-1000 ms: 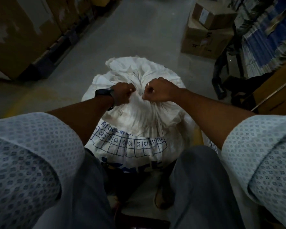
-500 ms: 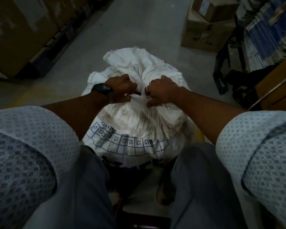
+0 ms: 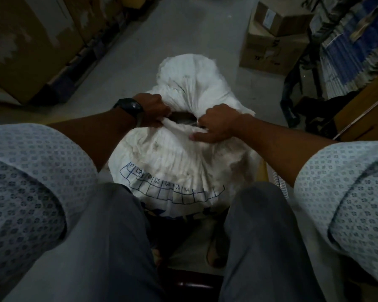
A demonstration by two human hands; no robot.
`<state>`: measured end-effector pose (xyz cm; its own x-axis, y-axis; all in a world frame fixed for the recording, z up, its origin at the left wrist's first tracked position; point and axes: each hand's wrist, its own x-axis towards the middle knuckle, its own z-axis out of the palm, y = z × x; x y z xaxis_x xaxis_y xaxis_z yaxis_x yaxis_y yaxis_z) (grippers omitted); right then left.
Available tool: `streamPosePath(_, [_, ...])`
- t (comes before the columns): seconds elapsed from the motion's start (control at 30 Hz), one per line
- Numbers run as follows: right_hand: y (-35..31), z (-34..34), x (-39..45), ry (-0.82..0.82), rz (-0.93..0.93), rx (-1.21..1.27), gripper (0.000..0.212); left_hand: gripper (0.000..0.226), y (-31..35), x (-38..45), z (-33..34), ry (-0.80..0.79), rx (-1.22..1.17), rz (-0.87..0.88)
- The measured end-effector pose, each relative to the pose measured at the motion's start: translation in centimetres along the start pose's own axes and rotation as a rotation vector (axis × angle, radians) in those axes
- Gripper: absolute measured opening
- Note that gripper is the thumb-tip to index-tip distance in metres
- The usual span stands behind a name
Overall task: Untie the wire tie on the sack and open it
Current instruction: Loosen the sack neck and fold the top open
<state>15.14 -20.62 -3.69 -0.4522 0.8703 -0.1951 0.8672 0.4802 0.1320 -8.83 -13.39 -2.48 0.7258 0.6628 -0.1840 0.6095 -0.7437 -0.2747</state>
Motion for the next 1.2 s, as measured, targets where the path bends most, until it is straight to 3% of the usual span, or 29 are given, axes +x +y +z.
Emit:
streamPosePath(0.13, [2.3,1.0,-1.5,-0.223,0.17,0.169,0.082,0.043,-2.3,-2.5,1.6,0.001,0.076,-0.241])
streamPosePath(0.23, [1.9,1.0,-1.3,-0.245,0.219,0.239,0.082,0.036,-1.9,-2.1,2.1,-0.006,0.139,-0.191])
streamPosePath(0.33, [1.0,0.3,-0.7,0.007,0.202,0.263,0.045,0.039,-0.3,-1.3,1.3,0.167,0.099,-0.005])
streamPosePath(0.43, [0.5,-1.1,-0.6,0.252,0.102,0.186,0.015,0.053,1.4,-0.4,0.2,0.333,-0.145,0.078])
streamPosePath(0.53, [0.3,-2.0,-0.6,0.219,0.069,0.111,0.032,0.044,3.3,0.3,-0.7,0.129,-0.337,0.12])
streamPosePath(0.6, [0.7,-1.7,-0.6,0.164,0.113,0.024,0.038,0.057,4.2,1.2,0.1,0.05,-0.311,0.116])
streamPosePath(0.7, [1.6,-0.3,-0.8,0.032,0.372,0.106,0.081,0.077,5.0,2.6,1.5,-0.05,-0.283,0.091])
streamPosePath(0.77, [1.6,0.4,-0.9,0.056,0.52,0.202,0.08,0.07,5.9,2.6,1.2,-0.135,-0.206,0.155])
streamPosePath(0.83, [1.5,1.1,-1.2,0.08,0.621,0.22,0.064,0.051,6.4,2.3,1.2,-0.09,-0.162,0.175])
streamPosePath(0.9, [1.3,1.8,-1.6,0.004,0.694,0.278,0.062,0.039,6.5,1.4,1.7,0.094,-0.111,0.23])
streamPosePath(1.0, [1.3,2.3,-1.6,-0.074,0.734,0.383,0.062,0.045,6.0,-0.2,3.3,0.297,-0.054,0.346])
streamPosePath(1.13, [3.4,1.2,-3.0,0.094,0.871,0.294,0.055,0.028,3.9,-3.1,3.6,0.302,-0.015,0.207])
streamPosePath(1.2, [4.9,1.0,-4.0,0.098,0.958,0.259,0.051,0.037,2.1,-4.3,4.2,0.262,0.047,0.166])
